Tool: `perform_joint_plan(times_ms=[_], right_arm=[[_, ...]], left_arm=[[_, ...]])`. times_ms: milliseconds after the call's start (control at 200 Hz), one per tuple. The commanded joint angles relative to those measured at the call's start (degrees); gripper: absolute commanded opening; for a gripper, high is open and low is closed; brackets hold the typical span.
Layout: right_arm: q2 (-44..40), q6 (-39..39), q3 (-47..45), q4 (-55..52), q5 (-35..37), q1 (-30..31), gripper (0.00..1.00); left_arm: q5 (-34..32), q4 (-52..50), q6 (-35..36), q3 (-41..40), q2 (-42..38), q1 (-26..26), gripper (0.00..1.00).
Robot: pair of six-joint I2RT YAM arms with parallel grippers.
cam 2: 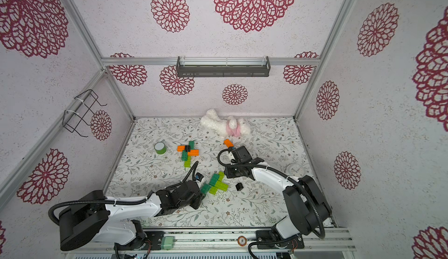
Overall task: Assemble a small pinwheel with lego
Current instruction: Assemble the lego brick with the lego brick.
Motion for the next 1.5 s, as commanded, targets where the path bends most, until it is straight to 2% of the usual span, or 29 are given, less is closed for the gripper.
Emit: perform_joint_plan(times_ms=[0,160,585,651,866,1081,1391,1496], right_arm=[[-1.98,-0.99,-1.09,-1.46,-1.25,-0.20,0.20],[-2.98,-0.73,-1.60,-1.21,-2.58,0.01,0.20],[-3.53,-0.97,-2.14,-0.72,-8.46,1.77,0.23],[-3.44,-1.03,-2.20,-0.47,-9.23,1.98,0.28],[-2.49,-3.30,-1.94,-1.75,-9.09,3.21,0.54],[-0.43,-5.57,-1.30,-4.12,-7.49,3.35,0.56],[1.93,-7.25,0.19,-5.56,-7.25,5.30,0.67],[2.33,-7.47,0.56,-6.30,-5.89,5.76,0.67]], left_arm=[[-3.53,-0.72,-3.25,2.01,-1.56,-3.83,0.29],[-7.78,-0.83,-6.37,1.92,-2.03,-7.46,0.28],[-7.44,2.21,-6.85,5.91,6.00,-8.41,0.28],[-7.69,2.29,-7.03,5.92,6.39,-8.31,0.28],[-6.67,2.97,-6.79,6.68,7.63,-8.39,0.28],[-7.05,1.96,-7.72,7.41,8.83,-8.40,0.28],[-6.80,0.53,-8.26,8.45,10.26,-8.35,0.28],[-6.69,0.06,-8.47,8.90,10.92,-8.41,0.28]])
